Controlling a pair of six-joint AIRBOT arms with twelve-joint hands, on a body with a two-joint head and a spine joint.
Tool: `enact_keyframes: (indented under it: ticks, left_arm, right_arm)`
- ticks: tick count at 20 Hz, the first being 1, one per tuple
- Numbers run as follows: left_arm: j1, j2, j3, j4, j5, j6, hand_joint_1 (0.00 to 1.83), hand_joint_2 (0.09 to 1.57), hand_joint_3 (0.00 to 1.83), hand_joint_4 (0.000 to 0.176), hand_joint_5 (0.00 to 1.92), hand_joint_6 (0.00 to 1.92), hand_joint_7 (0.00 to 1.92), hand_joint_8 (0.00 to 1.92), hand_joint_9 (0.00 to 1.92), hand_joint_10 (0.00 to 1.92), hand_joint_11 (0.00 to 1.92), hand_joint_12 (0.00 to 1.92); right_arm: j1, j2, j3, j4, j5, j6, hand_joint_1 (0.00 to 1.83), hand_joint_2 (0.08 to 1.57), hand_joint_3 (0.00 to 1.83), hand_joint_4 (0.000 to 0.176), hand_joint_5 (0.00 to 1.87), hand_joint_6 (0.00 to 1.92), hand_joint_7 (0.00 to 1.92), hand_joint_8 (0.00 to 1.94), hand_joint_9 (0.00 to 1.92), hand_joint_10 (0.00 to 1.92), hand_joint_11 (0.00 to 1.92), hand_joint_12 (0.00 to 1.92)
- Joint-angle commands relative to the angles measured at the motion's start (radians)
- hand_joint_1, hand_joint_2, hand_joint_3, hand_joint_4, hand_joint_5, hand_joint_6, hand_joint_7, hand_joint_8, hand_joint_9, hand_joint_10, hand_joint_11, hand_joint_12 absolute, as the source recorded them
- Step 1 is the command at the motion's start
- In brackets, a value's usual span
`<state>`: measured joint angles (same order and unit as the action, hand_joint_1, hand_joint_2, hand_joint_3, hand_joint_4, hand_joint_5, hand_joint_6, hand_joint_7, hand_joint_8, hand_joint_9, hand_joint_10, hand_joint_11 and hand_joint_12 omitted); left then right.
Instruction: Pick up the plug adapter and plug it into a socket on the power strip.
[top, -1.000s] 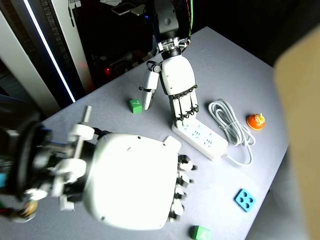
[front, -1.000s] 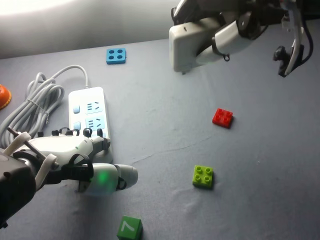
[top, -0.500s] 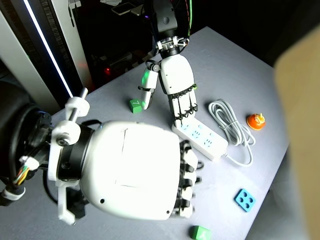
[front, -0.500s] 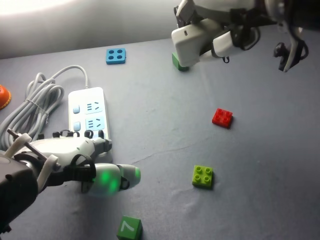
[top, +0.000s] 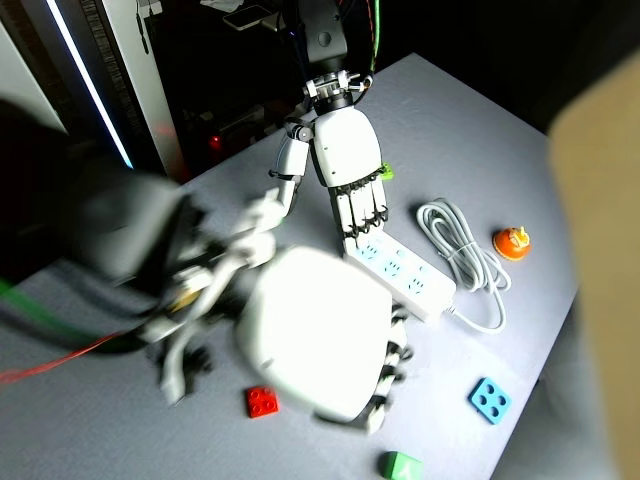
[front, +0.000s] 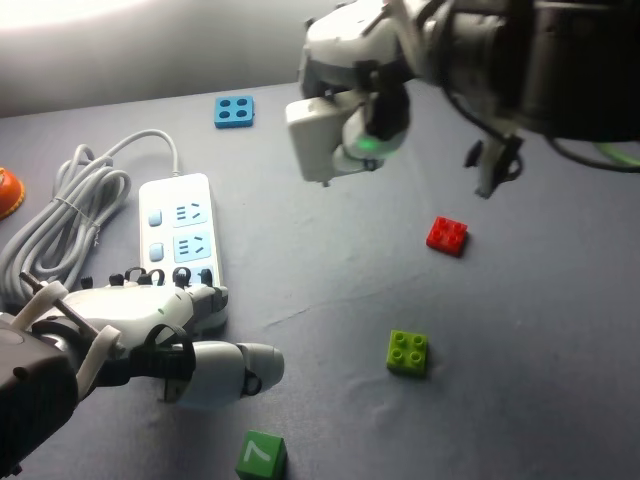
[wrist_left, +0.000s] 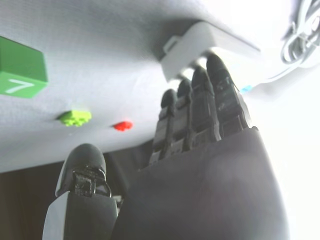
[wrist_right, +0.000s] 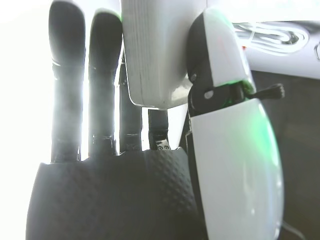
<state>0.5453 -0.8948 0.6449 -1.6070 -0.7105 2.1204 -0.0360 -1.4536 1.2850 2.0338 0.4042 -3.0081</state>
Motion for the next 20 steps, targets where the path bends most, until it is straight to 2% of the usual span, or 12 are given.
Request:
enact_keyframes:
  ticks: [1,5,7,11,13,14,15,17,20]
  left_arm:
    - [0.004,0.003,0.000,0.019,-0.007,-0.008,0.00,1.22,0.00,0.000,0.08,0.00,0.07,0.00,0.10,0.00,0.00,0.39]
    - [0.011,0.003,0.002,0.019,-0.007,-0.008,0.00,1.22,0.00,0.000,0.05,0.00,0.05,0.00,0.10,0.00,0.00,0.33]
    - [0.014,0.003,-0.001,0.019,-0.004,-0.008,0.00,1.23,0.00,0.000,0.06,0.00,0.06,0.00,0.09,0.00,0.00,0.35]
    - [0.010,0.005,-0.001,0.019,0.007,-0.008,0.00,1.22,0.00,0.000,0.06,0.00,0.04,0.00,0.09,0.00,0.00,0.32]
    - [0.010,0.004,-0.002,0.019,0.006,-0.008,0.00,1.23,0.00,0.000,0.12,0.01,0.11,0.01,0.16,0.01,0.00,0.47]
    - [0.011,0.005,-0.002,0.019,0.006,-0.008,0.00,1.22,0.00,0.000,0.11,0.00,0.10,0.00,0.15,0.01,0.00,0.46]
    - [0.013,0.005,-0.003,0.019,0.007,-0.008,0.00,1.22,0.00,0.000,0.10,0.00,0.09,0.00,0.14,0.00,0.00,0.41]
    - [0.013,0.005,-0.004,0.019,0.008,-0.008,0.00,1.22,0.00,0.000,0.10,0.01,0.10,0.00,0.14,0.00,0.00,0.38]
    - [0.017,0.006,-0.005,0.019,0.008,-0.008,0.00,1.21,0.00,0.000,0.15,0.01,0.16,0.01,0.20,0.01,0.00,0.52]
  right_arm:
    - [0.028,-0.001,0.012,-0.043,-0.002,-0.002,1.37,1.13,0.00,0.000,0.82,0.95,0.97,1.05,0.97,1.27,0.90,1.23]
    - [0.040,-0.079,0.063,-0.010,0.022,-0.001,1.38,1.13,0.00,0.000,0.83,0.94,0.97,1.04,0.97,1.29,0.90,1.27]
    - [0.049,-0.108,0.107,0.060,-0.009,0.005,1.38,1.11,0.00,0.000,0.87,0.89,1.00,0.99,1.00,1.25,0.90,1.26]
    - [0.049,-0.154,0.145,0.069,-0.053,0.021,1.38,1.11,0.00,0.000,0.86,0.90,1.00,0.98,1.00,1.23,0.90,1.24]
    - [0.042,-0.184,0.181,0.069,-0.082,0.020,1.38,1.10,0.00,0.000,0.88,0.89,1.03,0.93,1.02,1.21,0.92,1.22]
    - [0.039,-0.198,0.201,0.069,-0.096,0.021,1.28,1.13,0.00,0.000,0.85,1.01,1.04,1.04,1.00,0.97,0.92,1.21]
    - [0.034,-0.213,0.224,0.069,-0.112,0.026,1.36,1.11,0.00,0.000,0.85,0.93,1.02,0.96,1.03,1.15,0.93,1.19]
    - [0.029,-0.232,0.252,0.068,-0.137,0.026,1.39,1.10,0.00,0.000,0.87,0.88,1.03,0.92,1.04,1.18,0.95,1.14]
    - [0.025,-0.274,0.302,0.068,-0.146,0.040,1.38,1.13,0.00,0.000,0.78,0.99,0.97,1.02,1.02,1.23,0.96,1.13]
